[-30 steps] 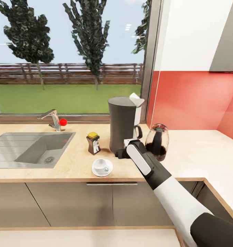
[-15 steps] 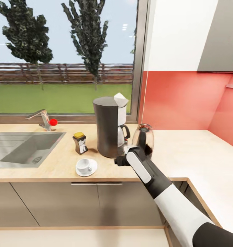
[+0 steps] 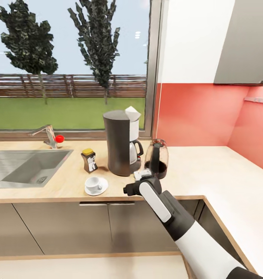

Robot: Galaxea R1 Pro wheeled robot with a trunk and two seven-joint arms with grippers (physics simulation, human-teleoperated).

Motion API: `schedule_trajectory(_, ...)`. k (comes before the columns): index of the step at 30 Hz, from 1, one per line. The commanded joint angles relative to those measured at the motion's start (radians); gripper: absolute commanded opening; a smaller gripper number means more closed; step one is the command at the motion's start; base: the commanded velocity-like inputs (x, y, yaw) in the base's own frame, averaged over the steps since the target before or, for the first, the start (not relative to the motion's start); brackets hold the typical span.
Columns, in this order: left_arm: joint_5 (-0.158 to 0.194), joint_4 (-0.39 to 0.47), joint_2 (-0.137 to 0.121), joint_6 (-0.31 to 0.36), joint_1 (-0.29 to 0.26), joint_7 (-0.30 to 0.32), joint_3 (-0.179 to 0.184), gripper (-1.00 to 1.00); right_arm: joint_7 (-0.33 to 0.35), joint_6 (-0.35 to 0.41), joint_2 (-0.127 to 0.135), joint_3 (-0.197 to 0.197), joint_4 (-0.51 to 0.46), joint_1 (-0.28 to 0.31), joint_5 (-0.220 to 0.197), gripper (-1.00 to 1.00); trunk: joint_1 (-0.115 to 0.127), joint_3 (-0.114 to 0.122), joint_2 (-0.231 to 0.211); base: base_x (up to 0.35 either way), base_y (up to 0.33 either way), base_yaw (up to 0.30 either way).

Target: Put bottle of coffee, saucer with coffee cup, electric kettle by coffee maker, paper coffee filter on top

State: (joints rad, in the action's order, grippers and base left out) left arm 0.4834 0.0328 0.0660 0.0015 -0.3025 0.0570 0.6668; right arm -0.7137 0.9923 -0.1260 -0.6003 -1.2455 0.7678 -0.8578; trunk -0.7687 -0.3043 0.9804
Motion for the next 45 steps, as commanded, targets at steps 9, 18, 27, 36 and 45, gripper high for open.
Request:
schedule_trajectory(9,0.01,-0.001,0.0,0.0,-0.001,0.003,0.008,1.0,-0.002,-0.057,0.005,-0.004,0.0,-0.117,0.0,1.0,0.0,0.013,0.001,-0.185,-0.04,-0.061)
schedule_trajectory(18,0.01,-0.001,0.0,0.0,0.0,0.003,0.008,1.0,-0.001,-0.181,0.027,-0.012,0.055,-0.168,0.006,1.0,0.0,0.026,0.001,-0.014,-0.003,-0.062)
schedule_trajectory(27,0.01,-0.001,0.0,0.0,-0.001,0.003,0.008,1.0,0.0,-0.429,0.03,-0.133,0.294,-0.208,0.006,1.0,0.0,0.03,0.001,-0.001,0.0,-0.014)
schedule_trajectory(36,0.01,-0.001,0.0,0.0,-0.001,0.004,0.008,1.0,0.089,-0.726,0.025,-0.304,0.6,-0.232,-0.002,1.0,0.0,0.03,0.001,0.0,0.0,-0.001)
schedule_trajectory(45,0.01,-0.001,0.0,0.0,-0.001,0.004,0.009,1.0,0.135,-0.739,0.025,-0.314,0.711,-0.286,-0.005,1.0,0.0,0.03,0.001,0.0,0.0,0.0)
